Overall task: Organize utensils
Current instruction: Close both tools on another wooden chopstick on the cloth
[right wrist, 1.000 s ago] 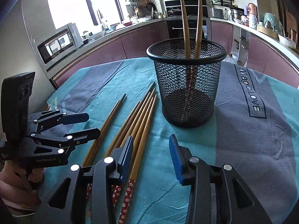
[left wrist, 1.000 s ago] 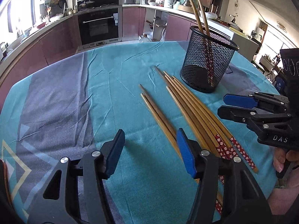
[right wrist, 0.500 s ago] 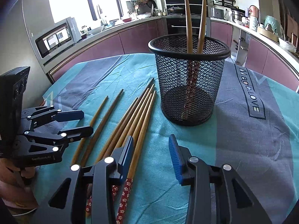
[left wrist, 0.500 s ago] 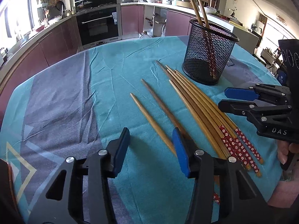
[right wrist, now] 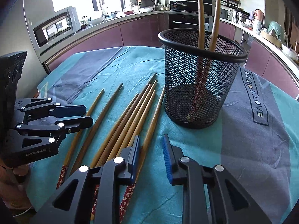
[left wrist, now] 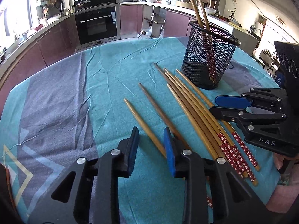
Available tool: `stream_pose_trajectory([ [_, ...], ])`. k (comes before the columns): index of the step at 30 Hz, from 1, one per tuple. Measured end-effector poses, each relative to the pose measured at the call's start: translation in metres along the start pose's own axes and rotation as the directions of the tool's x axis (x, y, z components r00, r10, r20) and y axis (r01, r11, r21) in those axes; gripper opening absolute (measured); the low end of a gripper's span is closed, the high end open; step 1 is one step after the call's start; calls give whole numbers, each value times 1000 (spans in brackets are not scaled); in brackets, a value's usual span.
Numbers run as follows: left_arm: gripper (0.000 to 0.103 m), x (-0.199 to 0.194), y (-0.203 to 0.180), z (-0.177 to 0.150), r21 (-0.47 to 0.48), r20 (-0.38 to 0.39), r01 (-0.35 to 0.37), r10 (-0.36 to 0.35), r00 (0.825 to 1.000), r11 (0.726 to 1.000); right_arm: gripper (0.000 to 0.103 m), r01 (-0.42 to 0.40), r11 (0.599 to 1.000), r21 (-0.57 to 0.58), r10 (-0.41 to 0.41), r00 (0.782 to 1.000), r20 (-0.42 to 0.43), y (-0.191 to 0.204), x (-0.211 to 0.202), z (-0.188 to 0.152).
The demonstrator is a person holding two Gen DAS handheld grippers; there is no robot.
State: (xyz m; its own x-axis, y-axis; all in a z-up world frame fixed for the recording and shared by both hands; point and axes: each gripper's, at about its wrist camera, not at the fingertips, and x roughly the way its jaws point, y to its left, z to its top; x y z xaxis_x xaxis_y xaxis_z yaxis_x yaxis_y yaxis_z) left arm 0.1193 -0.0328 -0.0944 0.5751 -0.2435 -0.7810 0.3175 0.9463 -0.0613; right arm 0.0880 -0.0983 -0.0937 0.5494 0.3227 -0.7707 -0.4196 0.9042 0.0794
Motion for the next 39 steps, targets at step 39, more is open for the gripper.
stream_pose_trajectory([
  [39,7,-45,-1,13,-87,135,99,-87,987,991,5,-121,991,50,111,980,164,-11,-54,4],
])
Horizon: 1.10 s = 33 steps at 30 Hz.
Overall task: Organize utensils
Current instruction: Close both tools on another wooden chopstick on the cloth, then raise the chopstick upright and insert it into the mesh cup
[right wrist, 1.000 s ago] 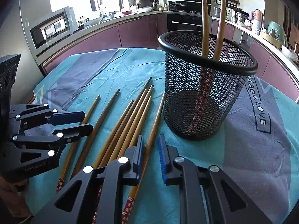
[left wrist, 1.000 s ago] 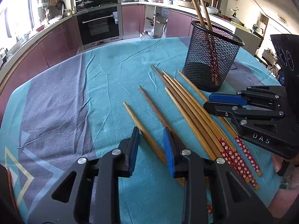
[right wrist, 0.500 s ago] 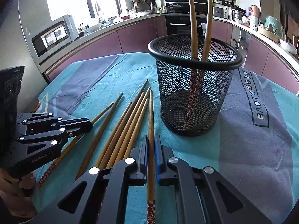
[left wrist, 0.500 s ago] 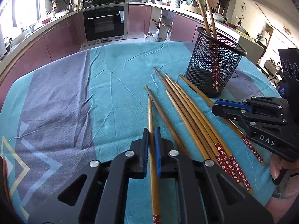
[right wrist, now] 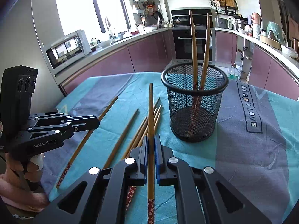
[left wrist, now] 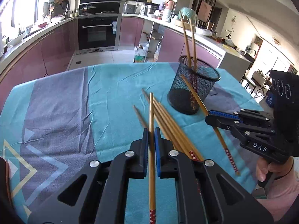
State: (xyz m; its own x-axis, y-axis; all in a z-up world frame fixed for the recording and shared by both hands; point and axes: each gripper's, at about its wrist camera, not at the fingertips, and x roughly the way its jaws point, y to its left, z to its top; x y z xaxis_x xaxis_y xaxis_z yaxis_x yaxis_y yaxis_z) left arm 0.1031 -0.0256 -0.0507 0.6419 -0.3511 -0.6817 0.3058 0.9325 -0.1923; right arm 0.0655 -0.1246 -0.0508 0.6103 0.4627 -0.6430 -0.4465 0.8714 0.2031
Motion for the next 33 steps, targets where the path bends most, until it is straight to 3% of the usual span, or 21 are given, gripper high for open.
stream_pose_trajectory([
  [14,7,-54,-12,18,2,104,150,-150,983,989,5,-37,999,27,33,991,132,-6,-43,9],
  [33,7,-95,-19,38,22,208,214,-214,954,977,5,-36,999,27,28,970,241,-10,-78,25],
])
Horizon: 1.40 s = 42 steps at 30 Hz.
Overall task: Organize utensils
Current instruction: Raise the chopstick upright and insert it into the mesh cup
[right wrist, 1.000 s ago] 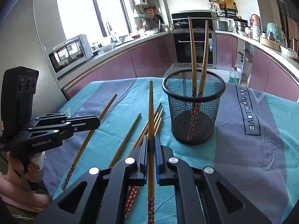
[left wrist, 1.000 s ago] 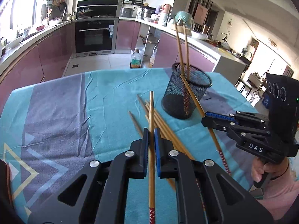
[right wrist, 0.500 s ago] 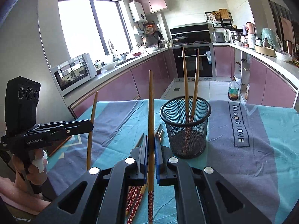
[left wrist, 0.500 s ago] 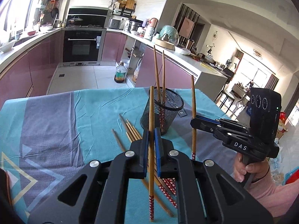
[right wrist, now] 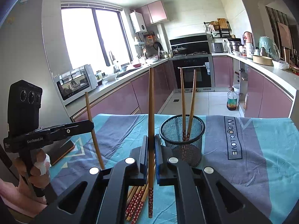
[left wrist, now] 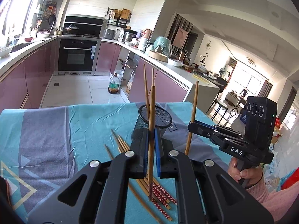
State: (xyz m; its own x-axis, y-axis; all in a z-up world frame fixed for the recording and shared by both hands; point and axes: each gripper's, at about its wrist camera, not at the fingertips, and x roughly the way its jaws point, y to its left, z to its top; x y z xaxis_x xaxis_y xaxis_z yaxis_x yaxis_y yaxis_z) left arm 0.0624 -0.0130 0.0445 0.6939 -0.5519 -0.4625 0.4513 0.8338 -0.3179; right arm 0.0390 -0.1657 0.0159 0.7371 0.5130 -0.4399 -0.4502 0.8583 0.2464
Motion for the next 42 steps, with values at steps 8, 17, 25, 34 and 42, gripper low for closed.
stream_pose_trajectory([
  [8,7,-1,-9,16,10,35,23,-24,999,1000,5,11,1000,-7,-11,999,39,-3,-6,12],
  [17,7,3,-14,29,24,57,39,-41,998,999,5,27,1000,-12,-26,998,63,-10,-7,22],
  [25,7,10,-17,44,46,79,42,-46,996,998,5,38,999,-24,-36,995,94,-12,-6,35],
  [34,7,9,-29,67,84,118,43,-53,992,996,5,50,998,-38,-44,989,138,-14,-3,57],
  [42,7,3,-40,85,114,158,42,-60,986,993,5,56,997,-47,-48,985,168,-18,0,73],
])
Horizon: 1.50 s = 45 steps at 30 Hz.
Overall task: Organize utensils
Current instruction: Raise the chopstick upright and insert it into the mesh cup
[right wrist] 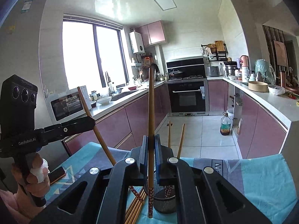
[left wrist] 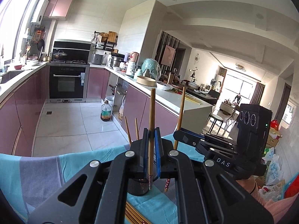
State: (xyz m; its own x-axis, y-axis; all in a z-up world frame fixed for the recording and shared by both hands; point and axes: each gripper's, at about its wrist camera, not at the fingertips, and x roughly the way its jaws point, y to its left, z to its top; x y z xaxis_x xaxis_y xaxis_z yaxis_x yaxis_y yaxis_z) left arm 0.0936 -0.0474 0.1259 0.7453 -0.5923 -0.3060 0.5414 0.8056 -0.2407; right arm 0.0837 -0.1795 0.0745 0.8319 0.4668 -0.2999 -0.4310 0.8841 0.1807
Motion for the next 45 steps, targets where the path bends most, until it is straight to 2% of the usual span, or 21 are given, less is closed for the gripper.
stream_pose_trajectory([
  [8,7,2,-6,21,22,44,-17,16,999,1000,5,22,1000,2,-22,999,31,-7,8,13],
  [14,7,13,-5,23,23,34,-33,32,999,999,5,46,999,22,-46,998,30,-16,23,14],
  [22,7,44,-8,7,27,-63,-48,50,997,998,5,80,996,34,-79,997,-19,-22,49,0],
  [32,7,78,10,-19,32,-218,-24,30,975,999,5,98,994,42,-90,980,-177,-30,78,-26],
  [38,7,98,24,-17,25,-260,-15,21,965,1000,6,115,992,56,-96,960,-262,-36,93,-34],
  [45,9,128,38,-11,20,-287,-75,78,955,997,8,135,988,73,-111,958,-265,-39,93,-35],
])
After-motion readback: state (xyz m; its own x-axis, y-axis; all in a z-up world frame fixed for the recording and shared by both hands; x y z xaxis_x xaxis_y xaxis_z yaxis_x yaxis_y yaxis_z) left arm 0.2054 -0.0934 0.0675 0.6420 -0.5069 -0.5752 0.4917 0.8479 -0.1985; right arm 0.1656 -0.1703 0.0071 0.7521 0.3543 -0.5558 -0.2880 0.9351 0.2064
